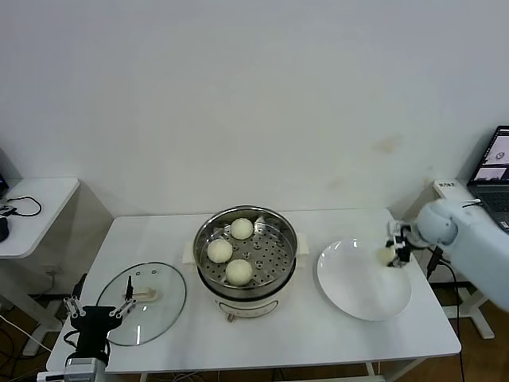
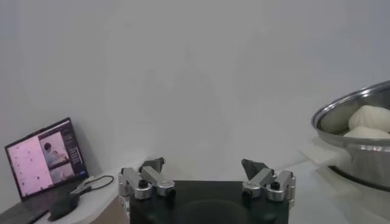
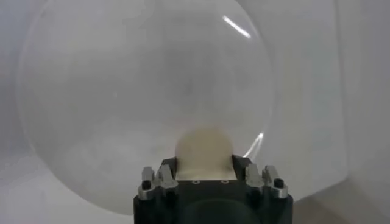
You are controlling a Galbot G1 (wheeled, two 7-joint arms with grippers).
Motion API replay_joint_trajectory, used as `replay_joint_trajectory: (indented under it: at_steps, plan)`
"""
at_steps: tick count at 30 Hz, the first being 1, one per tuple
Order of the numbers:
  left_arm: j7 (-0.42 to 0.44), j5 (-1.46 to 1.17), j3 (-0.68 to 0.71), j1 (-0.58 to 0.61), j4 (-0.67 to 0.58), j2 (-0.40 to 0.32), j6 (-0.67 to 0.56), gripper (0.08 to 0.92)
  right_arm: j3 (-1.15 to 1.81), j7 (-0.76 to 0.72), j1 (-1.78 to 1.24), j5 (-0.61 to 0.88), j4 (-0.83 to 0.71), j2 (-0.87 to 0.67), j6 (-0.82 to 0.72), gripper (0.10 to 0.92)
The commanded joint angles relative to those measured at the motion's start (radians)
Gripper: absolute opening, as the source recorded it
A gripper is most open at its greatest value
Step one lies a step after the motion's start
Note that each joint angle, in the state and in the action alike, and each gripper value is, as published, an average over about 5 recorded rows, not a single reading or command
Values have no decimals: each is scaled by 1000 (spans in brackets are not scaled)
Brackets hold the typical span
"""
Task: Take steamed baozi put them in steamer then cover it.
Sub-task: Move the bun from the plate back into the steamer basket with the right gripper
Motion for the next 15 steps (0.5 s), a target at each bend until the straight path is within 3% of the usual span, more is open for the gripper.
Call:
replay_joint_trajectory:
  at_steps: [1, 7, 15]
  plan:
    - [2, -13, 12, -2, 0, 3, 2, 823, -366, 16, 506, 308, 160, 27, -95, 586]
    - [-1, -63, 35, -13, 5, 5, 10, 823, -471, 70, 681, 503, 233, 158, -174, 591]
    - [-3, -247, 35, -28, 47, 20, -47, 823, -501, 165, 683, 695, 324, 284, -268, 596]
